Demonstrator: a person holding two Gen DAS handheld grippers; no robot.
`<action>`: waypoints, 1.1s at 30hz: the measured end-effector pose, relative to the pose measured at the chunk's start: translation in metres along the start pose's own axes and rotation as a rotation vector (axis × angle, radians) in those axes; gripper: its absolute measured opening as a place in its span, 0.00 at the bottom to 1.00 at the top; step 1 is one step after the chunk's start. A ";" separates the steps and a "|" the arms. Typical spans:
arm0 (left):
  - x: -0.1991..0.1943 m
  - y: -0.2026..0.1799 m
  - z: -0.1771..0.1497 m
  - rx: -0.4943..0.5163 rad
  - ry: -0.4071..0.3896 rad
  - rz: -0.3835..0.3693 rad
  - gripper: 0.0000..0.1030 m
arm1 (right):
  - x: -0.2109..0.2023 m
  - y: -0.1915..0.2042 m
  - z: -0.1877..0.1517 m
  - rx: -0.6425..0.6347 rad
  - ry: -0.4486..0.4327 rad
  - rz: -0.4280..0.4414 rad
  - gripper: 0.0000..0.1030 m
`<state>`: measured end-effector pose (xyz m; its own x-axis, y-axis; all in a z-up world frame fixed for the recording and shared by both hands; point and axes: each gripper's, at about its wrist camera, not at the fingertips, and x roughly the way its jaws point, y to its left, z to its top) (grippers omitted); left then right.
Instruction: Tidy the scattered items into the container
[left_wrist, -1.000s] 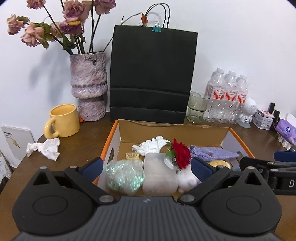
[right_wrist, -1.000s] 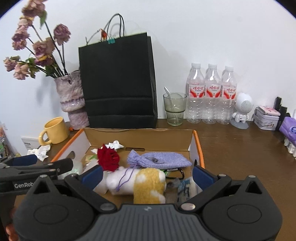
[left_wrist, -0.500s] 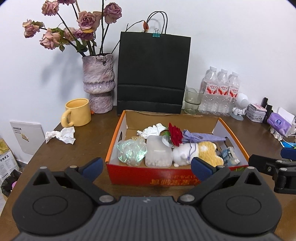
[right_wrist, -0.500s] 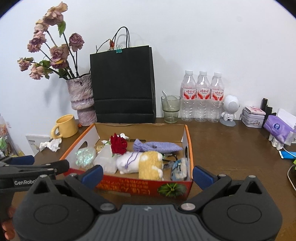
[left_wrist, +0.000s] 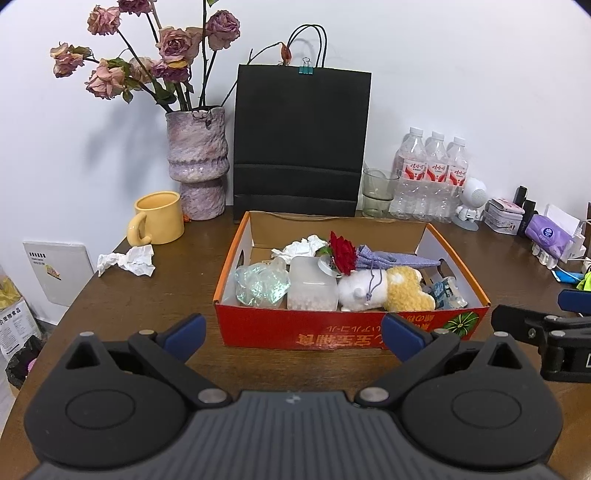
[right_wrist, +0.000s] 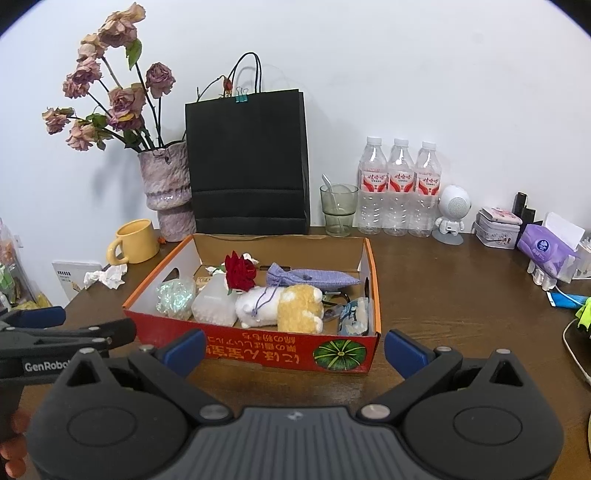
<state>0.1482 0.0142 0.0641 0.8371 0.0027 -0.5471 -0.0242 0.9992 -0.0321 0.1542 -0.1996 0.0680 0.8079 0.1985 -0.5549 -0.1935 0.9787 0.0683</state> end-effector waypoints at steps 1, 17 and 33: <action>-0.001 0.000 -0.001 0.000 -0.001 -0.001 1.00 | 0.000 0.000 0.000 0.001 0.000 0.000 1.00; -0.004 -0.002 -0.009 0.009 0.014 -0.007 1.00 | -0.001 0.000 -0.006 -0.003 0.013 0.000 1.00; -0.005 -0.005 -0.011 0.009 0.017 -0.009 1.00 | -0.002 0.003 -0.008 -0.003 0.014 0.000 1.00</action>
<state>0.1378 0.0091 0.0581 0.8280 -0.0070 -0.5607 -0.0117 0.9995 -0.0299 0.1474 -0.1977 0.0622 0.7998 0.1975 -0.5669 -0.1951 0.9786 0.0656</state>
